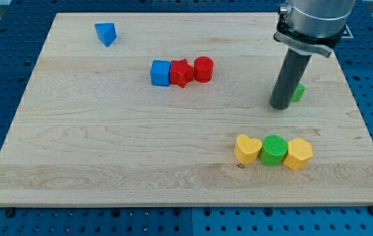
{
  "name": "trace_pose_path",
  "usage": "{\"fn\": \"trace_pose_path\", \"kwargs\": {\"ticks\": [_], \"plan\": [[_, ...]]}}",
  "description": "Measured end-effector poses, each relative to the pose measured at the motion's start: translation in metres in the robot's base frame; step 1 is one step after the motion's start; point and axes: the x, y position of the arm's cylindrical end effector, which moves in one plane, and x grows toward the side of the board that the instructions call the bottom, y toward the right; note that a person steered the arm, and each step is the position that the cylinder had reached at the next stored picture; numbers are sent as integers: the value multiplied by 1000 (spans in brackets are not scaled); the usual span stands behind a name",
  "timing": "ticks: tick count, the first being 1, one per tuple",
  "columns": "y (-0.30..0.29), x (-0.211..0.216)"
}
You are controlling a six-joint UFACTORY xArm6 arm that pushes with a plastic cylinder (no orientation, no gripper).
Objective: Push green star towads top center
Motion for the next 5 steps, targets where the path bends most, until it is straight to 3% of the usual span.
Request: {"fn": "trace_pose_path", "kwargs": {"ticks": [1, 3, 4, 5], "plan": [[9, 3], [26, -50], [60, -14], [106, -11]]}}
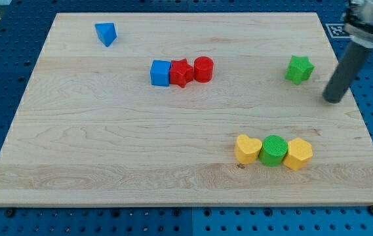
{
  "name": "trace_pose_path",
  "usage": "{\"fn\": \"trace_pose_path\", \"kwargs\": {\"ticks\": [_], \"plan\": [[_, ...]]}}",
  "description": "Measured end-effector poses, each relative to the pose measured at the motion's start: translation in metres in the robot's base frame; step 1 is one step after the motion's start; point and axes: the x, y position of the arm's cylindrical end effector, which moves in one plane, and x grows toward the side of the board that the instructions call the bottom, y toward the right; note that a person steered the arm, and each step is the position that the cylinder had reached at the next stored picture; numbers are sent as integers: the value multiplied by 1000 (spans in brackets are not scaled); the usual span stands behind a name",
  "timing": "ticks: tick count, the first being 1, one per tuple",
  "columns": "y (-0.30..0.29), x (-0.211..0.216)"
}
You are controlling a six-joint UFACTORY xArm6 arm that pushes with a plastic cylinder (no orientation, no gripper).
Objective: Push green star towads top center
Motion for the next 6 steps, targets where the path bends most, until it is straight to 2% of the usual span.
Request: {"fn": "trace_pose_path", "kwargs": {"ticks": [1, 3, 4, 6], "plan": [[4, -25], [-129, -72], [-146, -73], [-82, -84]]}}
